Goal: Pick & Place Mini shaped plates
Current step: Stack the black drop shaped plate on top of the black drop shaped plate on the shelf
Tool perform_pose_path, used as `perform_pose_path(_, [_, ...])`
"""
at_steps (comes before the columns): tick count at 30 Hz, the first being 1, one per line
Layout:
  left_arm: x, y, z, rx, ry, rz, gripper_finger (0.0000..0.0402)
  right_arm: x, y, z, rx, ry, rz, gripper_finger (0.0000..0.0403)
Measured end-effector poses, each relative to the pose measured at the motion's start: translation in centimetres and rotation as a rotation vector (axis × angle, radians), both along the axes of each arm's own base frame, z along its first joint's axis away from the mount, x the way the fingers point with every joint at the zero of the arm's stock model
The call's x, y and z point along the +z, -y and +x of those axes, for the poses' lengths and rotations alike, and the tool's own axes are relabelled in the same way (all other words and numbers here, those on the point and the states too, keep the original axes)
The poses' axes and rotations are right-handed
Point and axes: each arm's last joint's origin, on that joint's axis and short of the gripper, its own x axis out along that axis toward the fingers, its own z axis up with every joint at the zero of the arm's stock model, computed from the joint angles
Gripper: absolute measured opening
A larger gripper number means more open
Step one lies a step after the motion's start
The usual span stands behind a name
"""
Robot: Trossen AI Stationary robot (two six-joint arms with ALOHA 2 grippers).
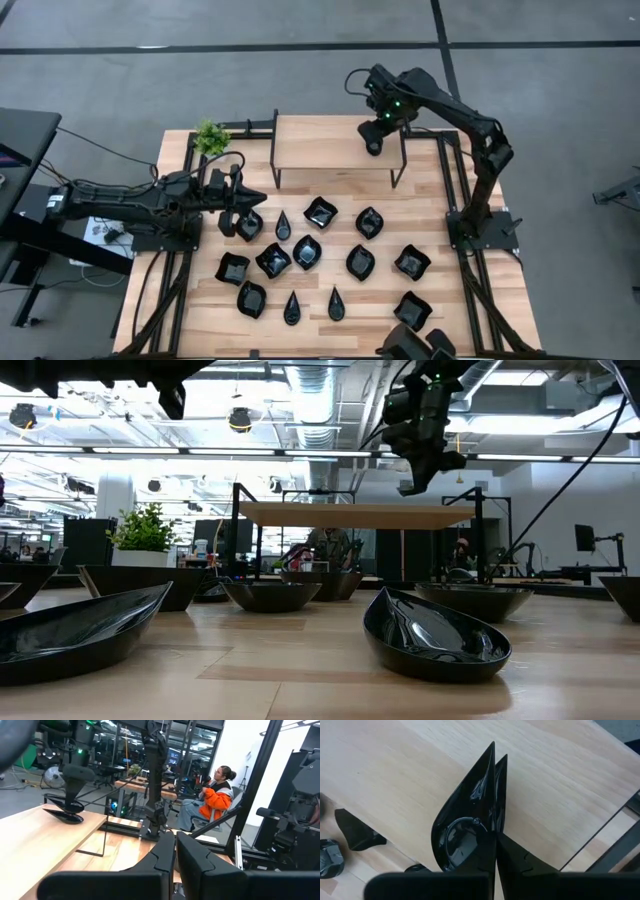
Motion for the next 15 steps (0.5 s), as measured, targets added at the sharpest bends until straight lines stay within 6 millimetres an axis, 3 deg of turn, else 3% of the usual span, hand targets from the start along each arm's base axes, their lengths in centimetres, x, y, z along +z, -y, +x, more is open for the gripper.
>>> perform_pose_path(15, [0.00,0.00,0.00,-0.003,0.000,-0.025,0.0019,0.08,0.12,0.01,-0.030,-0.005,-0.024,0.0001])
